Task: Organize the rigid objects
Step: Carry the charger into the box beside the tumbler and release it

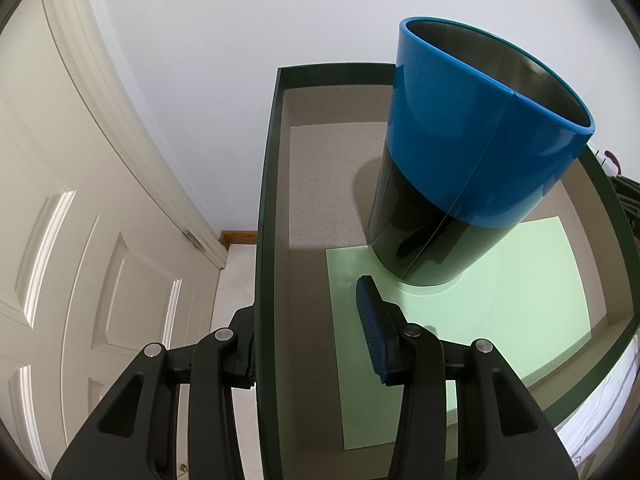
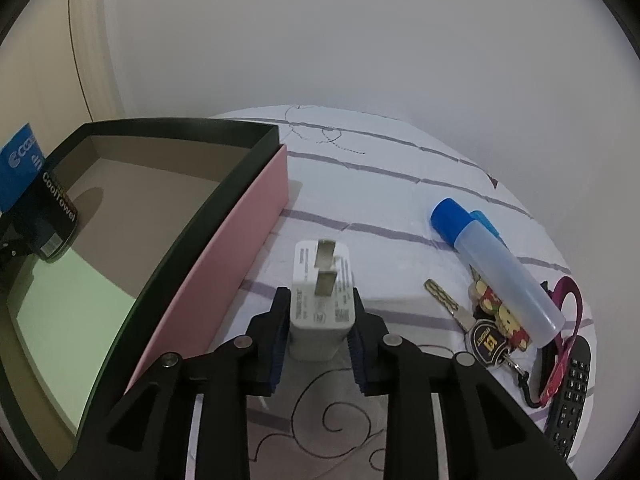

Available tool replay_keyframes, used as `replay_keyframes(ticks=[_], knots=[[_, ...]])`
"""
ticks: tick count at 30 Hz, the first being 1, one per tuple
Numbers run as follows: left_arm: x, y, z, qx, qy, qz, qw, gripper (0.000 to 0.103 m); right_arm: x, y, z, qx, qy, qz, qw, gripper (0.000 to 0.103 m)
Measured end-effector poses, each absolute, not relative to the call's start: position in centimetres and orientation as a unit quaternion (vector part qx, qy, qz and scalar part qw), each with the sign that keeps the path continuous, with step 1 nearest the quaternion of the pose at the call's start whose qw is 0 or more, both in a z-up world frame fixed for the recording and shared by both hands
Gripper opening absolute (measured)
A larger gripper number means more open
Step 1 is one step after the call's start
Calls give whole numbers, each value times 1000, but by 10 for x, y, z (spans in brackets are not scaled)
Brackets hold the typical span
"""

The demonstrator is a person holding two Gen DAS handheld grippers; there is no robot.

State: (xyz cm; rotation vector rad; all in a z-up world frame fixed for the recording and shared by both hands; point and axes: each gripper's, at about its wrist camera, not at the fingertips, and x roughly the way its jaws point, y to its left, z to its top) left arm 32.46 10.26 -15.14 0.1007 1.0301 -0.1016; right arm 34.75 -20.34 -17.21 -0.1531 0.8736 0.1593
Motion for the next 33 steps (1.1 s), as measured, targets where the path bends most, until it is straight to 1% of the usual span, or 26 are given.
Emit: replay_keyframes(ticks=[2,3,9,15,20,24,33], knots=[[324,102,-152,48,492,-48,868,42,354,-210,-173,-57,425,80,900,26],[324,102,-152,48,492,-48,868,42,356,-215,-173,-35,426,82,900,23],[324,102,-152,47,492,-48,868,42,346,-216,-162,-22,414,65,908,23],[326,101,-152,47,492,-48,868,42,328,-197,-120,-15,386,61,921,23],[327,101,-152,46,491,-48,868,42,328,-150,-86,-5,375,96,922,23],[328,100,-153,47,492,-47,868,42,343,-102,-95,-19,400,102,911,23],[329,102,-154,44,493,-49,867,42,385,-49,-141,-19,471,102,876,23]])
